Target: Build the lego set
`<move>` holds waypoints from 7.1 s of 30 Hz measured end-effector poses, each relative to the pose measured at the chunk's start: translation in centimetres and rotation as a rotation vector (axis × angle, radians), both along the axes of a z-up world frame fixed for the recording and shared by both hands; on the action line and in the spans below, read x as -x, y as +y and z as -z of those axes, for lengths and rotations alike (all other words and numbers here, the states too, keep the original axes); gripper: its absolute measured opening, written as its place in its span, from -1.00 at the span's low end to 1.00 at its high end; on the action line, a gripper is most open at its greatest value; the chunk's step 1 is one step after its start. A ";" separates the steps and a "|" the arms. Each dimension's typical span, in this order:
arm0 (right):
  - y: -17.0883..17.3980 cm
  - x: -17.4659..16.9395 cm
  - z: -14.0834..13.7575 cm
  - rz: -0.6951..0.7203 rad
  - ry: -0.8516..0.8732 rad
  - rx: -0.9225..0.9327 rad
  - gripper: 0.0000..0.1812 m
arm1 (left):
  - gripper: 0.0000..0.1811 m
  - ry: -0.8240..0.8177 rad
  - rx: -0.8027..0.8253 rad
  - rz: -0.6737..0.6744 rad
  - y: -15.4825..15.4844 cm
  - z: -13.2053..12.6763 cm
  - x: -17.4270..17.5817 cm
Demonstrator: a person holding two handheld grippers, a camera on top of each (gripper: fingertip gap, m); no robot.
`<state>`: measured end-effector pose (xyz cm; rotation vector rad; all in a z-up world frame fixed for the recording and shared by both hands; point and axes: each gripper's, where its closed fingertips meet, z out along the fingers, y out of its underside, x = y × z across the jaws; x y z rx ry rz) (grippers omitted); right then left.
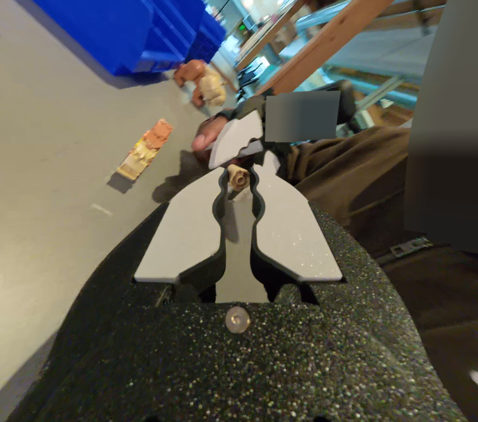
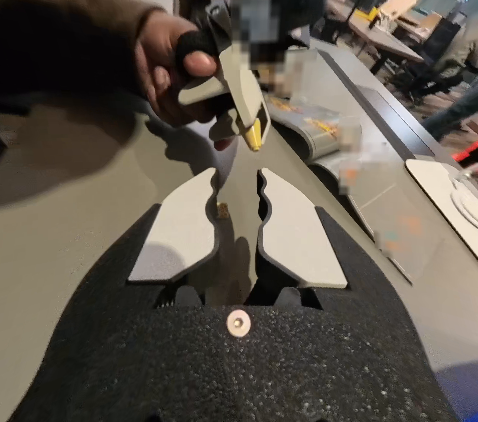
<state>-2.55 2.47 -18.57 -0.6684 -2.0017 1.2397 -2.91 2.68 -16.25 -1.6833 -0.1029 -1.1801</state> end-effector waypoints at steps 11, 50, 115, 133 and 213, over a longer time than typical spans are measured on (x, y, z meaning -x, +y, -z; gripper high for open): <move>-1.3 -0.5 -2.6 -0.099 0.131 0.117 -0.74 | -0.83 -0.185 -0.085 0.154 -0.7 -1.6 -1.9; 1.6 -1.5 2.0 -0.047 -0.104 -0.088 -0.85 | -0.64 1.044 0.191 0.147 -0.4 10.1 0.3; 2.2 -2.4 6.8 -0.070 -0.422 -0.185 -0.84 | -0.82 1.097 -0.033 0.274 2.2 9.2 -3.0; 2.4 -2.0 6.4 -0.012 -0.448 -0.122 -0.85 | -0.82 1.126 -0.070 0.232 2.4 8.8 -2.6; 2.6 -1.2 2.0 0.061 -0.559 0.429 -0.85 | -0.82 1.180 -0.244 0.118 1.4 7.1 -1.4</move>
